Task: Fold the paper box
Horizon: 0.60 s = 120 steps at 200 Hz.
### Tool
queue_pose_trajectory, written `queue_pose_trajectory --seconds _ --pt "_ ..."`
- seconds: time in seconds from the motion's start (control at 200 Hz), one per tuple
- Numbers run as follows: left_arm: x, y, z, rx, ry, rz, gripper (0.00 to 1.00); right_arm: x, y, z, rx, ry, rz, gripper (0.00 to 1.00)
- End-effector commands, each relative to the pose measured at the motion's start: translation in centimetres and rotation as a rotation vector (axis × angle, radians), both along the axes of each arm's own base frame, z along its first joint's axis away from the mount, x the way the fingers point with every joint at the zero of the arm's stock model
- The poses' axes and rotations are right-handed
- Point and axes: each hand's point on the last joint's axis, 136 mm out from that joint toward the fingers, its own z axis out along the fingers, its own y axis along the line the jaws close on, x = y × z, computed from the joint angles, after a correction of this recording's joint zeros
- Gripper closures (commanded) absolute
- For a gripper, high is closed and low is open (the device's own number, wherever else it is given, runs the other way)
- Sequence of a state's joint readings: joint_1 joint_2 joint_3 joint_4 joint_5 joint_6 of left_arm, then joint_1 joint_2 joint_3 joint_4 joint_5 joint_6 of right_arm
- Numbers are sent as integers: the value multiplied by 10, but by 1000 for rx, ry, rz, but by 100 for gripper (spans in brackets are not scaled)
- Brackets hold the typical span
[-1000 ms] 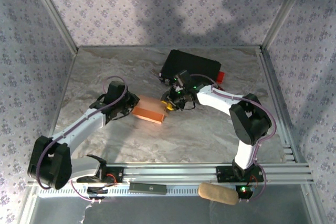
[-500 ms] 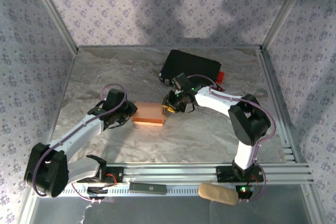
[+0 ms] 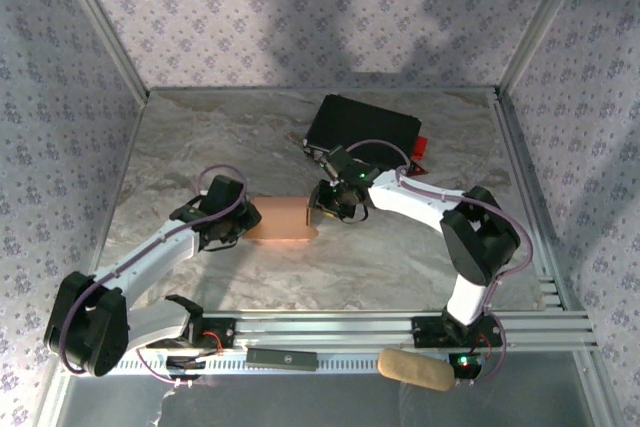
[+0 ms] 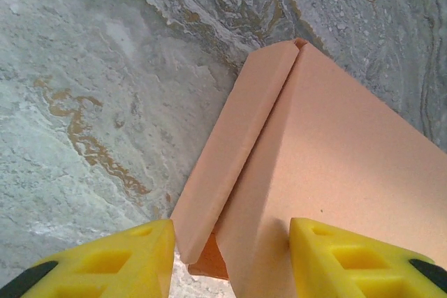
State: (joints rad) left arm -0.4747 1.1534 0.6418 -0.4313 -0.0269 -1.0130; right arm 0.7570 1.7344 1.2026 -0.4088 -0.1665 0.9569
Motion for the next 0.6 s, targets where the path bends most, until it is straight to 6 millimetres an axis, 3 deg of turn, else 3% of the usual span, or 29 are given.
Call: queue_pose_trajectory --seconds 0.0,0.21,0.425,0.51,0.55,0.595 --pt "-7 6 -8 74 22 -33 54 -8 -4 13 -36 -91 31 58" --pt "-13 10 -14 121 41 -47 49 -26 15 11 -27 -103 97 56" --pt "-19 9 21 30 -59 6 37 -27 14 11 -29 -110 91 56" --pt "-24 1 26 -83 -86 32 34 -32 13 16 -2 -112 84 53" --pt "-26 -3 26 -132 -97 38 24 -38 12 17 15 -108 75 51" --pt "-28 -4 25 -155 -99 47 23 -43 10 16 36 -105 52 50"
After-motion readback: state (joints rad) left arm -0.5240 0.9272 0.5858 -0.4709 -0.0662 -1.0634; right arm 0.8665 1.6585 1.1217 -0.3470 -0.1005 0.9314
